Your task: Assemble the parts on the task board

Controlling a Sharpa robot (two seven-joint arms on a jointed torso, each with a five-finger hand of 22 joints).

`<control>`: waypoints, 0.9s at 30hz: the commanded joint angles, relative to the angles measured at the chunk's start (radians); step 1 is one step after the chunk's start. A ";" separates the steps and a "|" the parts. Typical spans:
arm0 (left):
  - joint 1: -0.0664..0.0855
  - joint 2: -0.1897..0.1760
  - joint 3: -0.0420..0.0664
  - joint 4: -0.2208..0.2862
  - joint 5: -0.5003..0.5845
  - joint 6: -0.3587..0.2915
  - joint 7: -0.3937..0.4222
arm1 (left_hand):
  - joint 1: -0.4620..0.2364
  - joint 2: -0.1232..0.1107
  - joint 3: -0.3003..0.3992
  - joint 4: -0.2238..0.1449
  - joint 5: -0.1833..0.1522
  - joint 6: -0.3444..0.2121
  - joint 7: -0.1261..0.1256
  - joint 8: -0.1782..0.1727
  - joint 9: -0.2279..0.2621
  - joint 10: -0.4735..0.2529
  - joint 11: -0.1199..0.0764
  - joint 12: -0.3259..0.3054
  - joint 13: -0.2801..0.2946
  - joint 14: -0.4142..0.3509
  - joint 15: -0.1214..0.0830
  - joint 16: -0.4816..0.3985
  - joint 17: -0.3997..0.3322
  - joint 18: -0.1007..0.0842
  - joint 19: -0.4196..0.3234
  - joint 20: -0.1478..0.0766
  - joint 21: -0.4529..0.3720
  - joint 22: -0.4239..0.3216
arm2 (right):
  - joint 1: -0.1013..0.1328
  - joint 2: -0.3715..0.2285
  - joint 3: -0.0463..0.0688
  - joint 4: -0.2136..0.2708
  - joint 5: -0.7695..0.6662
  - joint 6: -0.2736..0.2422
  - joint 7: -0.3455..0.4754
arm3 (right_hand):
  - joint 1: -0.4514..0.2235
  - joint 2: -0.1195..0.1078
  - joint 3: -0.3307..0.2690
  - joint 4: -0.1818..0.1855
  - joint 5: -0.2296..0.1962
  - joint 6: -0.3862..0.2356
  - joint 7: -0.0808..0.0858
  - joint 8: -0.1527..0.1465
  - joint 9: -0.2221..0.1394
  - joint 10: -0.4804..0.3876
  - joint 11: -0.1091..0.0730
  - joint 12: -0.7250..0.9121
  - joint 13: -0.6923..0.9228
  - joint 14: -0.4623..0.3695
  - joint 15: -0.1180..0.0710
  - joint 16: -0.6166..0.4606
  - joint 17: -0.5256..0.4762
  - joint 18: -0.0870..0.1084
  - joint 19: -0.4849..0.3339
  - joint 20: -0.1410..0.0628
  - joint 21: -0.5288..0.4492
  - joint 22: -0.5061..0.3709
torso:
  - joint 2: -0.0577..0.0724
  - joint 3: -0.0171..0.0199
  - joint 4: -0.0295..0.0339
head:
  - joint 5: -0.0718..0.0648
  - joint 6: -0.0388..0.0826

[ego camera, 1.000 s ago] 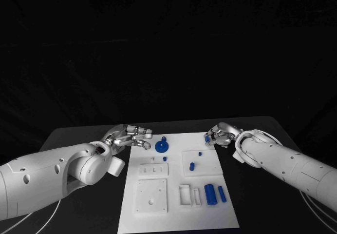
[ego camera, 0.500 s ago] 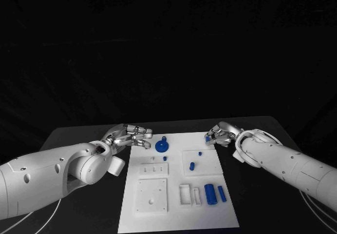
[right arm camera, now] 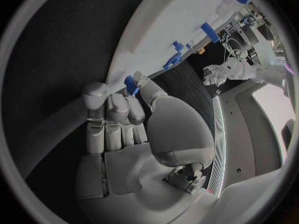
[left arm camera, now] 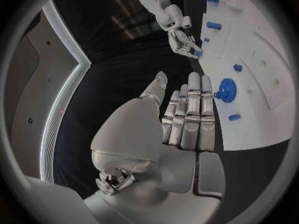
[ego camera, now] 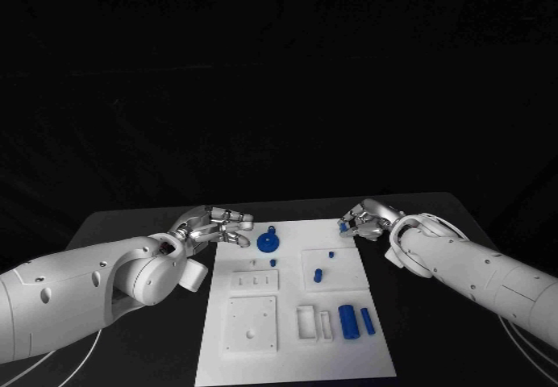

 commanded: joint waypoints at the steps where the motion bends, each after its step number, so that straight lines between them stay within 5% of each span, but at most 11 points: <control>1: 0.006 0.002 0.002 0.004 -0.018 0.004 -0.027 | -0.010 0.006 -0.009 0.004 0.003 -0.001 -0.006 -0.003 -0.001 0.030 -0.011 -0.002 0.001 0.037 -0.017 0.041 0.021 -0.004 0.031 -0.014 0.025 0.014 | 0.002 -0.019 0.000 0.048 -0.028 -0.050 -0.003 | 0.000 -0.013 -0.012 0.004 0.010 0.019 0.010 0.003 0.001 0.004 0.000 0.005 0.016 0.003 -0.001 0.008 0.004 0.011 0.054 0.004 0.005 0.079 | -0.003 -0.0008 -0.0033 | 0.002 0.004; 10: 0.025 0.027 0.004 -0.023 -0.027 -0.005 -0.110 | -0.058 0.019 -0.030 0.041 0.006 0.056 -0.045 -0.002 0.004 0.231 -0.083 0.021 0.005 0.086 -0.083 0.318 0.195 -0.026 0.106 -0.083 0.164 0.103 | 0.011 -0.058 0.001 0.183 -0.069 -0.075 -0.049 | -0.002 -0.015 -0.023 0.012 0.015 0.024 0.006 0.004 0.001 0.007 -0.003 0.008 0.017 0.004 -0.002 0.013 0.013 0.013 0.056 0.002 0.011 0.078 | -0.030 -0.0063 -0.0125 | 0.008 0.005; 16: 0.043 0.053 0.004 -0.046 -0.057 0.008 -0.228 | -0.132 0.014 -0.069 0.091 0.003 0.117 -0.070 0.005 0.016 0.354 -0.121 0.094 0.033 0.077 -0.123 0.568 0.353 -0.036 0.125 -0.127 0.303 0.201 | 0.014 -0.061 0.001 0.282 -0.110 -0.080 -0.116 | 0.000 -0.019 -0.022 0.027 -0.006 0.032 0.003 0.004 0.002 0.011 -0.006 0.013 0.021 0.006 -0.003 0.014 0.018 0.014 0.056 0.002 0.022 0.078 | -0.054 -0.0086 -0.0179 | 0.027 -0.007; 23: 0.054 0.076 0.004 -0.061 -0.110 0.047 -0.360 | -0.170 0.023 -0.062 0.119 0.004 0.172 -0.091 0.000 0.053 0.363 -0.141 0.180 0.081 0.061 -0.143 0.699 0.423 -0.032 0.087 -0.148 0.436 0.310 | 0.011 -0.027 0.000 0.373 -0.157 -0.100 -0.192 | -0.001 -0.036 -0.014 0.050 0.011 0.035 0.000 0.003 0.002 0.013 -0.008 0.014 0.023 0.007 -0.002 0.012 0.019 0.015 0.056 0.003 0.025 0.072 | -0.068 -0.0073 -0.0208 | 0.039 -0.024; 26: 0.055 0.090 0.004 -0.070 -0.127 0.062 -0.395 | -0.201 0.017 -0.070 0.138 0.004 0.184 -0.096 0.005 0.065 0.367 -0.143 0.191 0.091 0.067 -0.145 0.705 0.423 -0.030 0.084 -0.150 0.449 0.322 | 0.006 -0.008 -0.002 0.388 -0.166 -0.102 -0.206 | -0.001 -0.046 -0.005 0.065 0.016 0.035 0.000 0.004 0.002 0.014 -0.008 0.013 0.024 0.008 -0.003 0.010 0.019 0.015 0.056 0.002 0.027 0.068 | -0.073 -0.0101 -0.0204 | 0.035 -0.028; 27: 0.055 0.095 0.004 -0.072 -0.134 0.067 -0.406 | -0.211 0.007 -0.051 0.143 0.003 0.187 -0.099 -0.006 0.106 0.357 -0.146 0.205 0.114 0.070 -0.148 0.710 0.417 -0.028 0.063 -0.153 0.481 0.356 | 0.005 -0.002 -0.003 0.392 -0.168 -0.103 -0.211 | -0.001 -0.046 -0.005 0.065 0.017 0.034 0.000 0.004 0.002 0.013 -0.008 0.013 0.023 0.008 -0.003 0.009 0.018 0.015 0.056 0.002 0.027 0.068 | -0.074 -0.0105 -0.0205 | 0.035 -0.029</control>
